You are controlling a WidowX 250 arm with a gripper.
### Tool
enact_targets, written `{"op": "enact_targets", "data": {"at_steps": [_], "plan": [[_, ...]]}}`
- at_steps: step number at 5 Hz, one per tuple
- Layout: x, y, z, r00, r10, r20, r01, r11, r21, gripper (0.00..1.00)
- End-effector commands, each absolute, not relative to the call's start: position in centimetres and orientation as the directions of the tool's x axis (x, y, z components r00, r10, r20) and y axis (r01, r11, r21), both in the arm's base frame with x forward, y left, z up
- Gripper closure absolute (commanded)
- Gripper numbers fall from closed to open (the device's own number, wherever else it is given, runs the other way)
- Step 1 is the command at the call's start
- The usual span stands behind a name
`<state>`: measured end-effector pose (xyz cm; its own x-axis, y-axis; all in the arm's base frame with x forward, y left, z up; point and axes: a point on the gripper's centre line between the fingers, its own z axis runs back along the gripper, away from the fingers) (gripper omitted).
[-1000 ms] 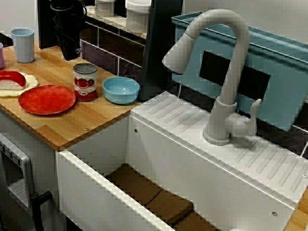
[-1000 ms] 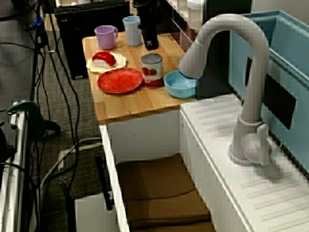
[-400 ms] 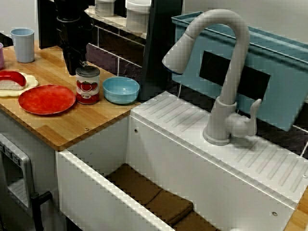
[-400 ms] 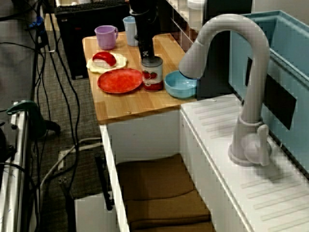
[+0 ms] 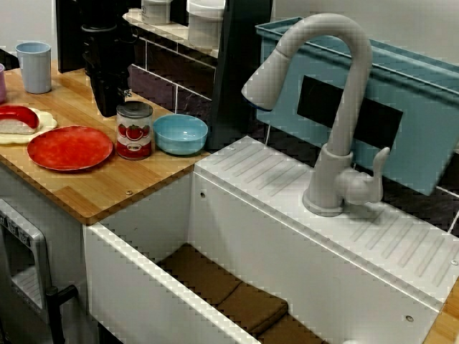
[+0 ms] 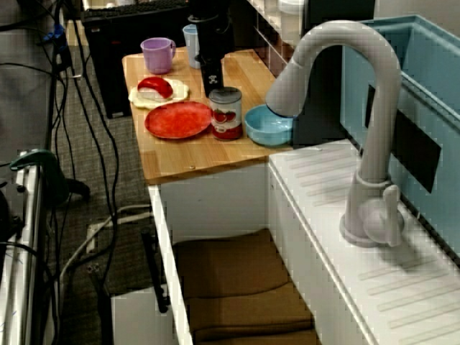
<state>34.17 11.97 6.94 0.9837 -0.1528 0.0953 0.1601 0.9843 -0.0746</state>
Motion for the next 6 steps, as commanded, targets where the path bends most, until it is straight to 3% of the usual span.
{"op": "enact_targets", "data": {"at_steps": [1, 6], "plan": [[34.7, 12.3, 10.8, 0.980, -0.110, 0.166, 0.122, 0.990, -0.066, 1.00], [37.0, 13.8, 10.2, 0.982, 0.016, 0.187, -0.010, 0.999, -0.032, 1.00]]}}
